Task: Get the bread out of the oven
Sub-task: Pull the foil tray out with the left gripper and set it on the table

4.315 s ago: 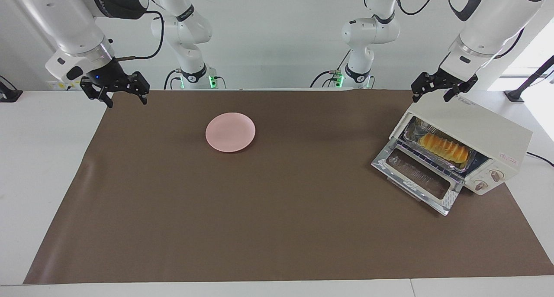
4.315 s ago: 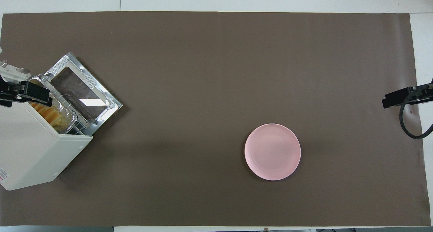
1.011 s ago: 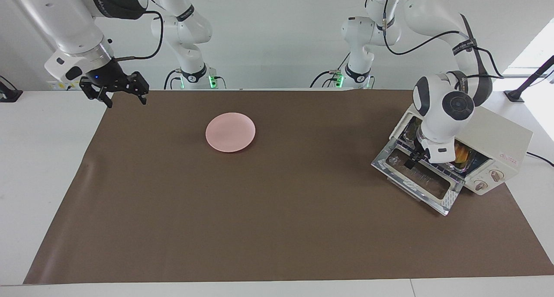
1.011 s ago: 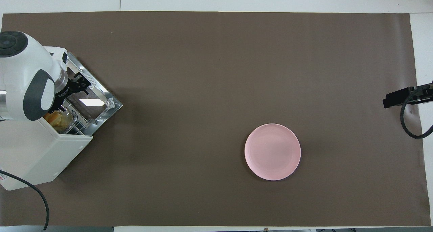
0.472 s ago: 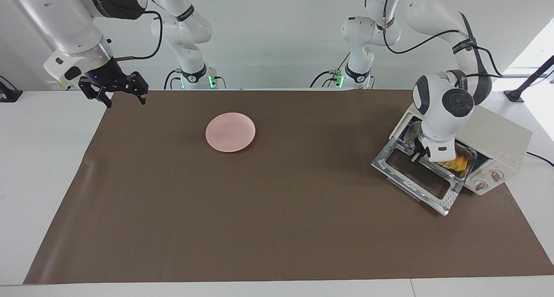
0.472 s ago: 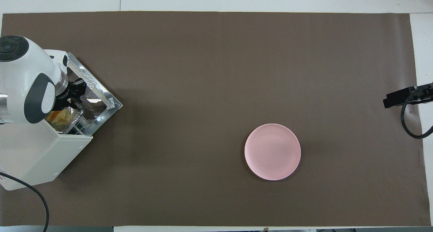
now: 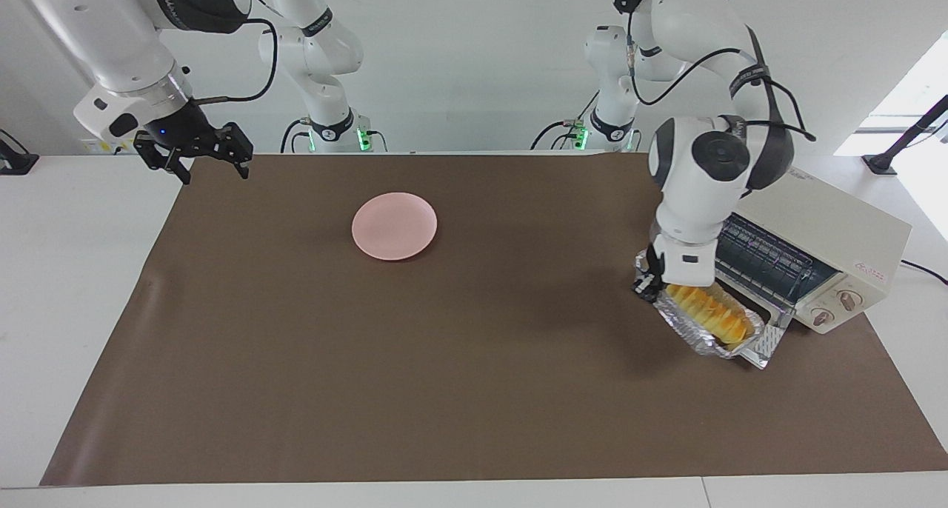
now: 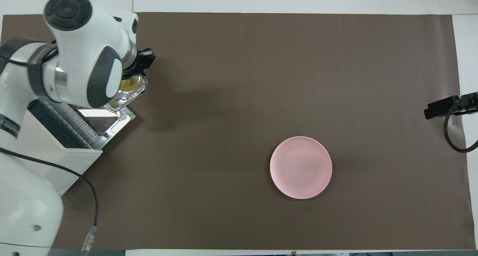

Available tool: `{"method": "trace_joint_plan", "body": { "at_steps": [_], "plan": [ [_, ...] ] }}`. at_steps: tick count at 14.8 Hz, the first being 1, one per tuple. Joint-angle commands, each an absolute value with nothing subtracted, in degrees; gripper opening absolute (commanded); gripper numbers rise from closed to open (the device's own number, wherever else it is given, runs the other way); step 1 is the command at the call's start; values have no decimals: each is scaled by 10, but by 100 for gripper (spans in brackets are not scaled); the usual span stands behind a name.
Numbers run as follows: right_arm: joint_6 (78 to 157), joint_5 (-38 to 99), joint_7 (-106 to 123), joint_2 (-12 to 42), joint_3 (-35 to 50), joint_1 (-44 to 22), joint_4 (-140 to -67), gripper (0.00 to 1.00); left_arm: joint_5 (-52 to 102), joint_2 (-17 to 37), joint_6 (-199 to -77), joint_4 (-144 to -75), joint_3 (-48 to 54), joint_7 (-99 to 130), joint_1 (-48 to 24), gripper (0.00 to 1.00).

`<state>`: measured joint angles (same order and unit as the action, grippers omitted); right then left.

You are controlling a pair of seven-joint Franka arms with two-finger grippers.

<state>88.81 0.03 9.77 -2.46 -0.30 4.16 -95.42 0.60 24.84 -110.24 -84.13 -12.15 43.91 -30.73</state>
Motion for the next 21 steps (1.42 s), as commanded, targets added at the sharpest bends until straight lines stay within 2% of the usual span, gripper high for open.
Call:
{"method": "trace_joint_plan", "body": {
  "at_steps": [1,5,10,11,12,13,17,21],
  "plan": [
    [882,2,110,-33,1,53,-958,100,15,319,-1085,-776,-132,438,-405,0],
    [882,0,105,-33,0,55,-958,100,18,323,-1092,-799,-129,418,-496,0],
    [880,1,108,-33,0,56,-960,100,18,312,-1121,-873,-129,377,-531,0],
    [879,1,107,-33,0,56,-960,100,18,310,-1122,-874,-128,375,-531,12],
    [880,1,106,-33,0,56,-960,100,18,310,-1122,-873,-129,376,-532,67],
    [880,1,106,-33,0,56,-962,100,18,310,-1121,-869,-129,377,-534,100],
    [885,0,110,-34,-1,56,-962,100,19,302,-1092,-845,-143,381,-523,100],
    [919,-4,72,-31,5,31,-967,100,21,198,-1035,-855,-149,368,-418,100]
  ]
}}
